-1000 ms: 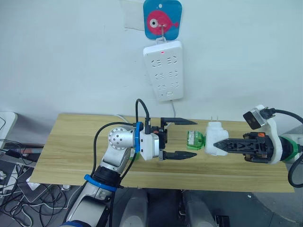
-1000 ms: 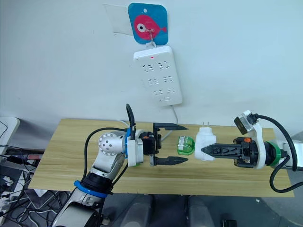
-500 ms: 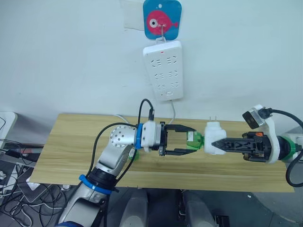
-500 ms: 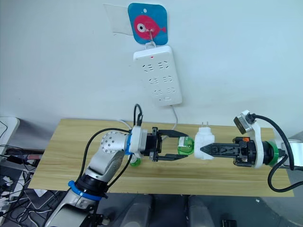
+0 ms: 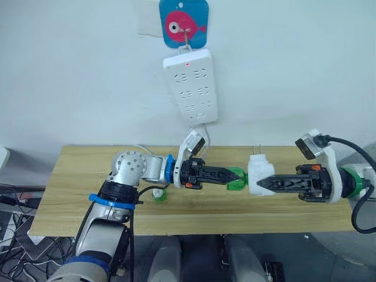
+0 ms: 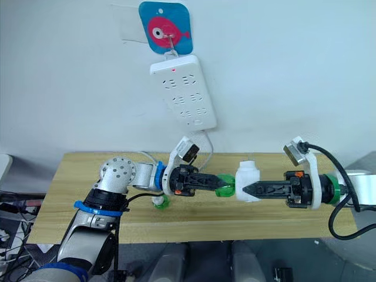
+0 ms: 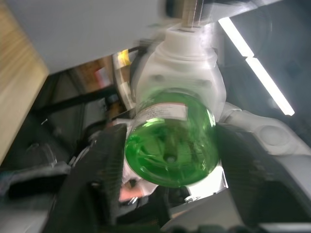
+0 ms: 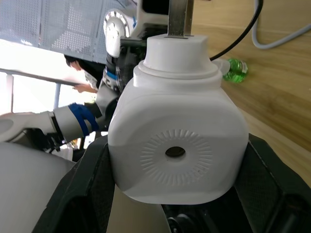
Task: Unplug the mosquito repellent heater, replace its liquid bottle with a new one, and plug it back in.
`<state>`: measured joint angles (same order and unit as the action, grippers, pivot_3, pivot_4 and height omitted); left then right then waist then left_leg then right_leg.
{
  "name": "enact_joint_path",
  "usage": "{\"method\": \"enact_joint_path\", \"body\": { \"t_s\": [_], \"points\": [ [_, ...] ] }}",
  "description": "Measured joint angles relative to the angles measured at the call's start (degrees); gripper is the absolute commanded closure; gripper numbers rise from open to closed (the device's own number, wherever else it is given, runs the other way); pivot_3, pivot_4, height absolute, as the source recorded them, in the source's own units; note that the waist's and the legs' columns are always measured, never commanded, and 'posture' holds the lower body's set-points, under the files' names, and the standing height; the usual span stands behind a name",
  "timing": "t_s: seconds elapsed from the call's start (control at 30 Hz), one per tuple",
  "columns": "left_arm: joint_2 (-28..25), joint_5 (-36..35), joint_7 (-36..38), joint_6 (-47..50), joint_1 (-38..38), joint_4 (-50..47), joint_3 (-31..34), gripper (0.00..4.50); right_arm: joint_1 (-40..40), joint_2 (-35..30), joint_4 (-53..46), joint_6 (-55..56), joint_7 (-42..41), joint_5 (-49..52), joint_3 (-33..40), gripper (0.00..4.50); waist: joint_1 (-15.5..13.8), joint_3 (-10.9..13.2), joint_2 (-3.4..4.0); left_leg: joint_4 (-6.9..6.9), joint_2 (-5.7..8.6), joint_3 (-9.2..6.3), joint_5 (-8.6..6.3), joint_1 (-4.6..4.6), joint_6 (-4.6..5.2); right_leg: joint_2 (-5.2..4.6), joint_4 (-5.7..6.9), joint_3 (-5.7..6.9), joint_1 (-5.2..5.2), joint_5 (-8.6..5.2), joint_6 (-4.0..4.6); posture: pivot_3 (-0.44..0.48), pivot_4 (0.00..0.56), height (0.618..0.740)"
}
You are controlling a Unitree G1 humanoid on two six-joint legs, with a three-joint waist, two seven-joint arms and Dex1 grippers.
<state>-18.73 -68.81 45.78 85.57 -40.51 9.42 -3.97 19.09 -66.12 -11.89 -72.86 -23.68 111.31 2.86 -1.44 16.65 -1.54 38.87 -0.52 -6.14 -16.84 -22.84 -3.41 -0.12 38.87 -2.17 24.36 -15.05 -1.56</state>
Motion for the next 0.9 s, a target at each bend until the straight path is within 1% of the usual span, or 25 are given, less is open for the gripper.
{"method": "enact_joint_path", "body": {
  "t_s": [0.03, 0.07, 0.1, 0.23, 0.3, 0.37, 0.43, 0.47, 0.5, 0.53, 0.57, 0.6, 0.63, 0.73, 0.8, 0.83, 0.9],
  "points": [
    [0.56, -0.01, -0.93, 0.92, 0.01, 0.14, 0.53, 0.38, 0.01, -0.02, -0.30, 0.02, -0.03, 0.01, 0.00, 1.53, 0.02, 0.00, 0.00, 0.01, 0.00, 0.03, 0.00, 0.02, -0.01, -0.01, 0.01, -0.03, 0.00, 0.00, 0.00, 0.140, 0.288, 0.740],
    [1.05, -0.01, -1.66, 1.59, 0.00, 0.19, 0.93, 0.14, 0.06, -0.02, -0.60, 0.02, -0.09, 0.05, 0.00, 1.53, 0.02, 0.00, 0.00, 0.01, 0.01, 0.03, 0.01, 0.02, -0.01, -0.02, 0.02, -0.04, -0.01, 0.00, 0.00, 0.140, 0.288, 0.740],
    [1.44, -0.03, -2.31, 2.10, 0.01, 0.23, 1.29, 0.04, 0.09, -0.02, -0.80, 0.02, -0.19, 0.11, 0.00, 1.53, 0.02, 0.00, 0.00, 0.02, 0.02, 0.02, 0.02, 0.02, -0.03, -0.02, 0.02, -0.03, -0.01, 0.00, 0.00, 0.140, 0.288, 0.740],
    [2.32, -0.16, -3.94, 4.23, -0.15, 0.53, 4.33, 0.04, -0.03, -0.10, -0.63, 0.04, -0.81, 0.13, 0.07, 1.53, 0.01, 0.00, 0.00, 0.02, 0.02, 0.03, 0.09, 0.02, -0.15, -0.03, 0.02, -0.02, -0.01, 0.00, -0.01, 0.148, 0.282, 0.740],
    [0.66, -0.15, -3.48, 4.79, -0.73, 0.38, 5.17, 0.04, -0.97, -0.64, 0.39, -0.10, -1.39, 0.18, 0.56, 1.53, -0.01, 0.00, 0.00, 0.02, 0.03, 0.01, 0.11, 0.01, -0.20, -0.03, 0.02, 0.00, -0.01, 0.00, -0.01, 0.153, 0.282, 0.740],
    [-3.18, -0.12, -1.98, 4.78, -0.75, -1.25, 6.34, 0.04, -2.57, -1.26, 2.53, -0.28, -1.68, 0.18, 1.35, 1.53, 0.05, 0.00, 0.00, -0.01, 0.01, 0.05, 0.12, 0.03, -0.23, -0.03, 0.01, -0.04, 0.00, 0.00, -0.01, 0.153, 0.282, 0.740],
    [-6.65, 0.83, 0.90, 2.17, 0.14, -5.72, 6.33, 0.04, -2.91, -1.32, 4.14, -0.40, -1.72, 0.18, 1.86, 1.53, 0.08, 0.01, 0.02, -0.02, 0.00, 0.09, 0.15, 0.00, -0.28, -0.04, 0.00, -0.07, 0.03, 0.00, 0.00, 0.162, 0.275, 0.740],
    [-8.74, 2.68, 3.53, -1.37, 1.33, -9.85, 5.26, 0.04, -3.03, -1.32, 4.66, -0.44, -1.76, 0.18, 2.27, 1.53, 0.06, 0.01, 0.03, -0.04, -0.01, 0.10, 0.16, 0.01, -0.29, -0.06, -0.01, -0.10, 0.03, 0.00, -0.01, 0.172, 0.272, 0.740],
    [-11.98, 9.07, 9.05, -12.56, 4.64, -16.90, 2.01, 0.04, -3.26, -1.32, 5.25, -0.50, -1.87, 0.20, 2.86, 1.53, 0.05, -0.02, 0.07, -0.12, -0.01, 0.15, 0.17, 0.03, -0.33, -0.09, -0.09, -0.14, 0.03, 0.00, 0.00, 0.172, 0.272, 0.740],
    [-13.04, 14.38, 12.78, -21.88, 7.43, -20.45, 0.23, 0.04, -3.62, -1.36, 5.98, -0.54, -1.95, 0.21, 3.24, 1.53, -0.13, -0.05, 0.13, -0.18, 0.00, 0.24, 0.18, 0.10, -0.35, -0.11, -0.18, -0.18, -0.03, 0.01, 0.01, 0.172, 0.272, 0.740],
    [-13.12, 23.06, 17.82, -37.28, 11.32, -23.39, -2.62, 0.04, -3.94, -1.30, 6.60, -0.59, -1.98, 0.19, 3.38, 1.53, -0.36, -0.07, 0.21, -0.19, 0.01, 0.27, 0.18, 0.11, -0.36, -0.18, -0.24, -0.21, -0.03, 0.01, 0.02, 0.177, 0.269, 0.740],
    [-12.26, 27.50, 20.52, -46.52, 13.41, -23.80, -3.92, 0.04, -4.07, -1.21, 6.78, -0.66, -2.03, 0.19, 3.39, 1.53, -0.71, -0.05, 0.23, -0.18, 0.02, 0.27, 0.20, 0.08, -0.38, -0.19, -0.26, -0.20, -0.02, 0.02, 0.03, 0.177, 0.269, 0.740],
    [-10.62, 33.32, 23.48, -58.77, 15.69, -23.54, -5.46, 0.04, -4.09, -1.06, 6.89, -0.79, -2.08, 0.19, 3.39, 1.53, -1.36, -0.04, 0.23, -0.15, -0.02, 0.27, 0.20, 0.03, -0.39, -0.35, -0.31, -0.19, -0.01, 0.06, 0.10, 0.175, 0.268, 0.740],
    [-5.38, 44.20, 26.14, -85.83, 17.15, -18.83, -6.35, 0.04, -3.87, -0.05, 6.93, -0.92, -2.26, 0.19, 3.39, 1.53, -2.89, -0.05, 0.23, -0.10, -0.02, 0.21, 0.23, -0.01, -0.43, -0.35, -0.35, -0.17, -0.02, 0.10, 0.15, 0.169, 0.263, 0.740],
    [-2.94, 48.62, 27.16, -100.72, 17.13, -14.46, -6.34, 0.04, -3.71, 0.34, 6.92, -1.07, -2.30, 0.19, 3.39, 1.53, -3.44, -0.05, 0.24, -0.09, 0.02, 0.23, 0.12, -0.01, -0.20, -0.33, -0.34, -0.17, -0.03, 0.11, 0.13, 0.163, 0.261, 0.740],
    [-1.63, 50.30, 27.68, -107.76, 17.03, -12.03, -6.54, 0.04, -3.68, 0.44, 6.91, -1.27, -2.37, 0.19, 3.39, 1.53, -3.76, -0.05, 0.24, -0.05, 0.05, 0.28, 0.10, -0.02, -0.14, -0.25, -0.35, -0.19, -0.03, 0.14, 0.08, 0.163, 0.261, 0.740],
    [0.32, 52.74, 27.81, -116.80, 16.33, -8.44, -7.22, 0.04, -3.63, 0.73, 6.70, -1.40, -2.53, 0.19, 3.40, 1.53, -4.17, -0.05, 0.23, 0.00, 0.09, 0.32, 0.09, -0.06, -0.10, -0.18, -0.37, -0.23, -0.03, 0.20, 0.01, 0.163, 0.261, 0.740]
  ]
}}
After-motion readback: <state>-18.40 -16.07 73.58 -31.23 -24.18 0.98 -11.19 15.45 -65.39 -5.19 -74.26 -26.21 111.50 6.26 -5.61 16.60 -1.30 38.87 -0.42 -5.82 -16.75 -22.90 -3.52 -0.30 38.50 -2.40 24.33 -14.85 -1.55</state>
